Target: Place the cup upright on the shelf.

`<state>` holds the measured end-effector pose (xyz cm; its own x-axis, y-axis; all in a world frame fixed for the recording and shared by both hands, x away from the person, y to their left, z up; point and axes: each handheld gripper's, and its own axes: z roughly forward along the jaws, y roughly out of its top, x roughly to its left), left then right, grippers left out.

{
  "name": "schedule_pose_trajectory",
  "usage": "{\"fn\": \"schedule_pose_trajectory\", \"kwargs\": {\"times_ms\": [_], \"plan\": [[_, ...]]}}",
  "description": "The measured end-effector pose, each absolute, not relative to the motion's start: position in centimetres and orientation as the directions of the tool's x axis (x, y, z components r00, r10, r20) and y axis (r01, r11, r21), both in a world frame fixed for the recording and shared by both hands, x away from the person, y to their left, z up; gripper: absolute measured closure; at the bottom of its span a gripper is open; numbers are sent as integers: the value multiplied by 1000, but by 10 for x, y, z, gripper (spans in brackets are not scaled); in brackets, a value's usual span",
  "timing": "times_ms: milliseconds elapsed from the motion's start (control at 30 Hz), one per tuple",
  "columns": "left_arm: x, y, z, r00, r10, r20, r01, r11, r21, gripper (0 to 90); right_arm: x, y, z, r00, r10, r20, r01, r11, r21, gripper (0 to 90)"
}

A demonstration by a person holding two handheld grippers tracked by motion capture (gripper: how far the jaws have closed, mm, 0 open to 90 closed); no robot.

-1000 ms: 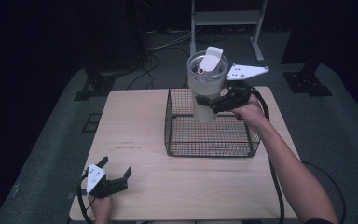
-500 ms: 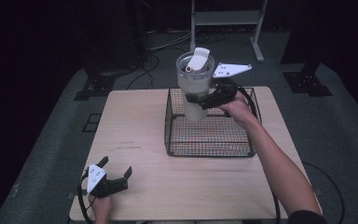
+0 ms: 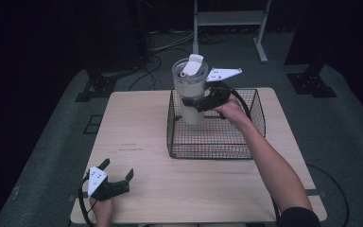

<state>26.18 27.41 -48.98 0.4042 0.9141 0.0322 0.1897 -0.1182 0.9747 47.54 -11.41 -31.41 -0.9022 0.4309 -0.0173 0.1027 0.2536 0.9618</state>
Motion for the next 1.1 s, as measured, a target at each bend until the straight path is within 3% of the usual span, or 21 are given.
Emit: {"fn": "schedule_pose_trajectory", "kwargs": {"times_ms": [1100], "plan": [[262,275,-490,414,910,25,189,-113,975,0,499,-113,-380,-897,437,63,201,277,940,89]]}}
